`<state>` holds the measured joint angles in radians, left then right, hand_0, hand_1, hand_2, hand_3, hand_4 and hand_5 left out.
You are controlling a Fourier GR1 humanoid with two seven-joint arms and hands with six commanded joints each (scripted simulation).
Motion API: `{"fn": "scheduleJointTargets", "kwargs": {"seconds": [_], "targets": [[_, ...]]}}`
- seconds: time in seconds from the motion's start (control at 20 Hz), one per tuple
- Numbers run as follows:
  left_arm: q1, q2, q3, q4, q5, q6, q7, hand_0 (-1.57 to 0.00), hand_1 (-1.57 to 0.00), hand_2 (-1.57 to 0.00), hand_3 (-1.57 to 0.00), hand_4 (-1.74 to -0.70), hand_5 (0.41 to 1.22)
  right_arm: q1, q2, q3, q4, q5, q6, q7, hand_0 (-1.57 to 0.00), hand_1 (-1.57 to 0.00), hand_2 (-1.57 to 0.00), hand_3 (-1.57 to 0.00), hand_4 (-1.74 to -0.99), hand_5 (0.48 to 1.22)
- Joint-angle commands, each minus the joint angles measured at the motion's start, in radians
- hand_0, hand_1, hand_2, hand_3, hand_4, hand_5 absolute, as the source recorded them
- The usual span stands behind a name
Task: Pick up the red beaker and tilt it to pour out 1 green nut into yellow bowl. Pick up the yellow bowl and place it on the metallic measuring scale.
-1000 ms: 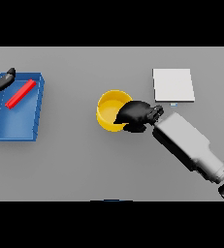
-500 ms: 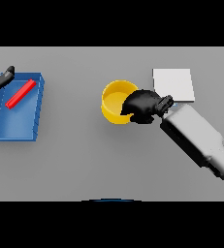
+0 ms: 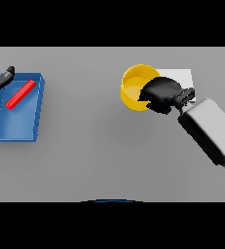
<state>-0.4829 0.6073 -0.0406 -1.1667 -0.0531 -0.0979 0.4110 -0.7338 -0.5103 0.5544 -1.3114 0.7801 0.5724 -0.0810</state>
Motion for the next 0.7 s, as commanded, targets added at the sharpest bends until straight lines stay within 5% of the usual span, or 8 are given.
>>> {"fn": "scheduleJointTargets", "kwargs": {"seconds": [0.0, 0.35, 0.65], "targets": [[-0.002, -0.002, 0.001, 0.000, 0.002, 0.002, 0.017, 0.00, 0.00, 0.00, 0.00, -0.83, 0.723, -0.008, -0.008, -0.017, 0.006, -0.009, -0.008, -0.005, -1.55, -1.57, -1.50, -1.17, -1.741, 1.220], [0.010, -0.004, -0.005, -0.036, 0.008, 0.004, 0.059, 0.00, 0.00, 0.00, 0.00, -0.85, 0.754, -0.068, -0.059, -0.077, 0.219, 0.017, -0.163, -0.074, -1.57, -1.57, -1.55, -1.16, -1.741, 1.221], [0.028, 0.009, 0.004, -0.074, 0.019, 0.007, 0.112, 0.00, 0.00, 0.00, 0.00, -0.86, 0.773, -0.100, -0.044, -0.106, 0.414, 0.024, -0.239, -0.081, -1.57, -1.57, -1.52, -1.17, -1.741, 1.221]]}}
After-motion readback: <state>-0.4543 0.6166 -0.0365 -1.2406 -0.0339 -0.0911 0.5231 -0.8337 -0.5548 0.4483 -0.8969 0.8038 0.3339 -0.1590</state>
